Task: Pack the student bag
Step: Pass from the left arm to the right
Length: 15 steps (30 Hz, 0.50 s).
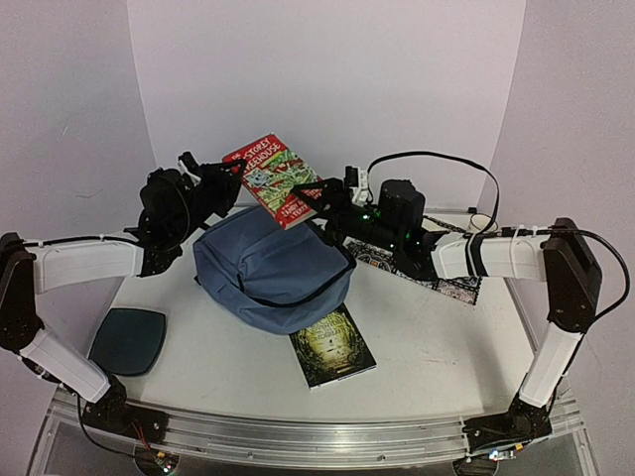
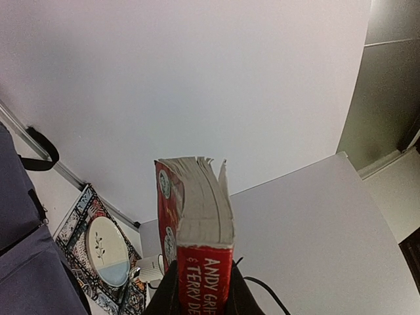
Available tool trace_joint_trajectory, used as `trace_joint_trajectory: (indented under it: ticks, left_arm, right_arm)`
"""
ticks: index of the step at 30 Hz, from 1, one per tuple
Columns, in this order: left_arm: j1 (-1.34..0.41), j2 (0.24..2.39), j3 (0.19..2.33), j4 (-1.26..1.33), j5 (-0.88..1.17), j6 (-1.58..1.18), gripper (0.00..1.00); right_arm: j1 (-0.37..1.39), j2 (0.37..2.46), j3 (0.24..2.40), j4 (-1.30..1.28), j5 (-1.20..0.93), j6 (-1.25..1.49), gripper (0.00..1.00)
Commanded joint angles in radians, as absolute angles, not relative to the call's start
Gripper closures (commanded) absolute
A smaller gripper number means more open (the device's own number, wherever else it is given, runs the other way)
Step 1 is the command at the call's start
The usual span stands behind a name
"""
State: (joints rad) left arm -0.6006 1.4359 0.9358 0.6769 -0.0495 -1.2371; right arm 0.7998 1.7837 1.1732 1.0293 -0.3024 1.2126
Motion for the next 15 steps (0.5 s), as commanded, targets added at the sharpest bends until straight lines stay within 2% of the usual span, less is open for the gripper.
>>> trace_joint_trajectory:
  ticks: [1,10,15]
  left_arm:
    - [-0.603,1.372,0.913,0.771,-0.014,-1.292,1.0]
    - [-0.607,1.335,0.846,0.771,-0.005,-1.326,1.0]
    - [-0.609,1.331,0.832,0.771,-0.004,-1.327,1.0]
  right_arm:
    - [0.78,1.713,1.18,1.159,-0.268,1.177,0.2]
    - [0.764,1.702,1.173,1.183,-0.243,1.163,0.38]
    - [0.764,1.718,1.188,1.19,-0.266,1.178,0.65]
